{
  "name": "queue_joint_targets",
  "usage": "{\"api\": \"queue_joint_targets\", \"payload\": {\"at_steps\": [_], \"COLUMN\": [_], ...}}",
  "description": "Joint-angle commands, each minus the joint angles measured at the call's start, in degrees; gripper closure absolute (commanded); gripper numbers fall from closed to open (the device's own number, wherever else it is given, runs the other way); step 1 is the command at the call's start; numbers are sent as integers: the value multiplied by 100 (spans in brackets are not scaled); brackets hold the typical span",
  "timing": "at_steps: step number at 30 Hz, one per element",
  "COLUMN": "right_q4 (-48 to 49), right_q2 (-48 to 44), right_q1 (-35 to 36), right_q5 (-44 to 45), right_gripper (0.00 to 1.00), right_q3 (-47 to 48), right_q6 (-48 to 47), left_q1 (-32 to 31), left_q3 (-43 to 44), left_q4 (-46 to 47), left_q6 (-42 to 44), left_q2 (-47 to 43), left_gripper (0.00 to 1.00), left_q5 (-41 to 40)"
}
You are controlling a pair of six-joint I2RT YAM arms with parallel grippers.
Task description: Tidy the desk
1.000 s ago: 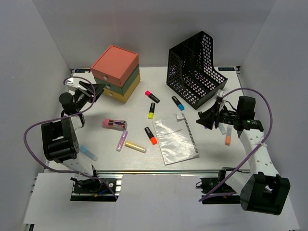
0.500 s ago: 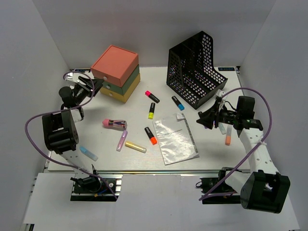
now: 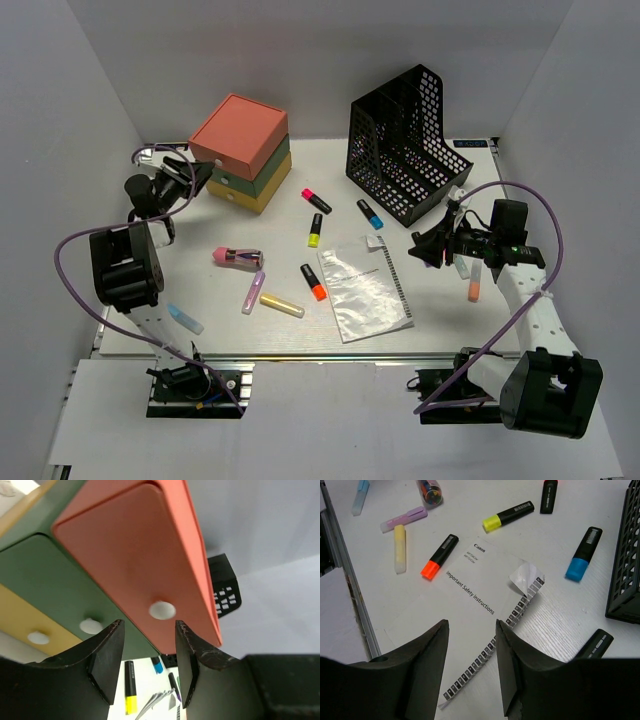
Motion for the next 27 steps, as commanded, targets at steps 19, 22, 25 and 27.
{"api": "queue_joint_targets", "payload": {"at_steps": [19, 22, 25, 27], "right_q4": [76, 67, 67, 67], "right_q2": [51, 43, 34, 43], "right_q1": [16, 16, 16, 16], "right_q5": [96, 87, 87, 87], "right_gripper": [52, 52, 52, 52], "right_q3": [-15, -15, -6, -15], "right_q6": [-51, -59, -59, -59], "left_q1": [-412, -412, -412, -412], "left_q3": [382, 373, 356, 338], "left_q4": [-311, -328, -346, -337], "left_q6": [59, 50, 50, 41], "left_q2": [-19, -19, -19, -19], "left_gripper": [43, 47, 51, 55], "left_q5": [-783, -862, -888, -888]}}
